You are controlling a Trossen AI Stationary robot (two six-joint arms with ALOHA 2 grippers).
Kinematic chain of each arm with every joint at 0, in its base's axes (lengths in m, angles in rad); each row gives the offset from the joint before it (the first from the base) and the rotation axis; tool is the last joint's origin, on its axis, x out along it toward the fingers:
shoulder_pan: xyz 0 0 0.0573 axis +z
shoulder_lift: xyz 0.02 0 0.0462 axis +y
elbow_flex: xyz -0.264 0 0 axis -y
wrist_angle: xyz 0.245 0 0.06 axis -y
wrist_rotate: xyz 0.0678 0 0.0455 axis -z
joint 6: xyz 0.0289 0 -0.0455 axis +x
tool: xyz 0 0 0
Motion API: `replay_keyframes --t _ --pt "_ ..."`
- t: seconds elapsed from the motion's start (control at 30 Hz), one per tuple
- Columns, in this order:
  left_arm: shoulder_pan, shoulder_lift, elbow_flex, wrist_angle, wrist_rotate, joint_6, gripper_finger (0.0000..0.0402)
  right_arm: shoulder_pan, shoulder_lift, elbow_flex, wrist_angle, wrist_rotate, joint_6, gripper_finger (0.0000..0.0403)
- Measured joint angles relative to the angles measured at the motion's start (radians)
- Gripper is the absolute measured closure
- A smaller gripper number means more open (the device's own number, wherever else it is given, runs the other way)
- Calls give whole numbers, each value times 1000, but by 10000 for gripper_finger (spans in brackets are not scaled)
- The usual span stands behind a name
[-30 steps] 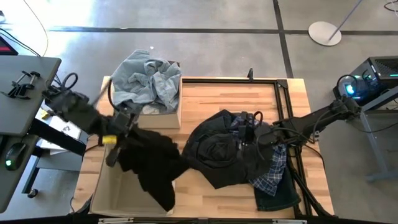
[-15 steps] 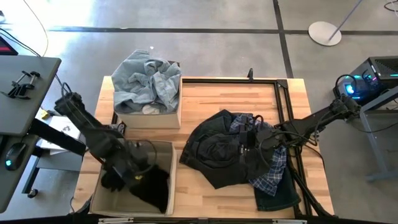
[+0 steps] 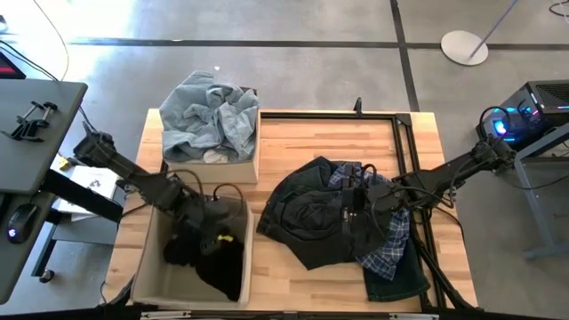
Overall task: Sort clothes
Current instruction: Put the top black shorts into the bottom brown laundry organizer
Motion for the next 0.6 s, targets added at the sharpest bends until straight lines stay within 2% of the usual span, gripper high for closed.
replay_keyframes --t 0.17,0.3,0.47,0.53,0.6 --pt "77 -64 0 12 89 71 229 1 0 0 -14 0 0 222" --pt "76 -119 36 -21 90 55 211 1 0 0 -31 0 0 222" --pt "-8 -151 122 -23 -101 100 217 2 0 0 -31 0 8 222" --pt "-54 -152 156 20 -258 195 222 15 0 0 -36 0 -11 222" --pt "-98 -152 167 154 -459 358 226 43 -6 -1 -45 -2 -75 222"
